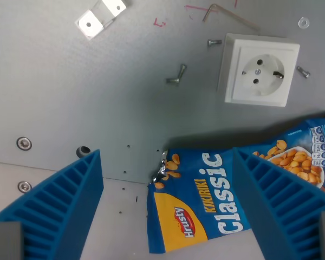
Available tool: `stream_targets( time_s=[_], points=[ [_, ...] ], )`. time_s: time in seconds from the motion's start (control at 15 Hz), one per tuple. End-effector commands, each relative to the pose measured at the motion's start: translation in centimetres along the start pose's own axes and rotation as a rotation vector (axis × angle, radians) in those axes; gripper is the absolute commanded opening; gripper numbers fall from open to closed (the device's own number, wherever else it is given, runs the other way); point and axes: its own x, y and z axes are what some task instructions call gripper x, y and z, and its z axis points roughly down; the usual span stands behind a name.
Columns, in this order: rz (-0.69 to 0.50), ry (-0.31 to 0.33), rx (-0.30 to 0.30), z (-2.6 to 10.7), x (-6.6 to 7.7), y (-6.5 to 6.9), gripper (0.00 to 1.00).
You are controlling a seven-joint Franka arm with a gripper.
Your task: Rotate around base negative z
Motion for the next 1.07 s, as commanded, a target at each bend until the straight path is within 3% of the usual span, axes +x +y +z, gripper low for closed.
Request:
stream_targets(
  time_s=[0.07,1.07],
  points=[
    [0.154,0.006,0.002,-0.21,0.00,0.03,1.00],
    [0.354,0.006,0.006,-0.21,0.00,0.03,1.00]
  ],
)
